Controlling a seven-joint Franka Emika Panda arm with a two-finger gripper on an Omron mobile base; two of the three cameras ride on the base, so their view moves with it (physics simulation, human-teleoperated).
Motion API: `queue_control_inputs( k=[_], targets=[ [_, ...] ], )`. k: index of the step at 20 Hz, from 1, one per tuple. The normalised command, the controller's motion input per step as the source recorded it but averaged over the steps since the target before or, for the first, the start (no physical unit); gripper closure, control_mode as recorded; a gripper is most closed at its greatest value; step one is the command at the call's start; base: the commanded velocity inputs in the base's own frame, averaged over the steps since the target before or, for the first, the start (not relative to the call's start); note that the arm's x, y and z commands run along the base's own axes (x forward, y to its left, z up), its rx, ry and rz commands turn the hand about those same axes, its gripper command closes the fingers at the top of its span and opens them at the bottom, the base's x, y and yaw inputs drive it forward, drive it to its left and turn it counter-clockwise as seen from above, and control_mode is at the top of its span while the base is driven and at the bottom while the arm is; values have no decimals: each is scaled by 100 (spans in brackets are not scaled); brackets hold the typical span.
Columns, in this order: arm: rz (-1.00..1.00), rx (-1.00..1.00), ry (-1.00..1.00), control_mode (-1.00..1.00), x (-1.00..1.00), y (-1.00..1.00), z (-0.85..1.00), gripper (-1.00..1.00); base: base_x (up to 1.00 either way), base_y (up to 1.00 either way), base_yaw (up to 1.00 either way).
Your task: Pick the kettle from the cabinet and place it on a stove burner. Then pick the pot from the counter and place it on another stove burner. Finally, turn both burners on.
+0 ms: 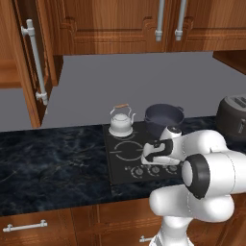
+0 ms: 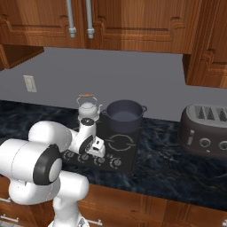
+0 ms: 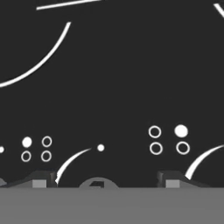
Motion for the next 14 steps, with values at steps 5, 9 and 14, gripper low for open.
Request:
queue_control_inputs(
  k=[5, 9, 14],
  targets=[
    [0, 0, -2, -100, -8, 11, -24, -100, 0, 0, 0],
    [0, 0, -1, -100, -12, 9, -18, -100, 0, 0, 0],
    [0, 0, -2, -100, -32, 1, -13, -100, 0, 0, 0]
  ],
)
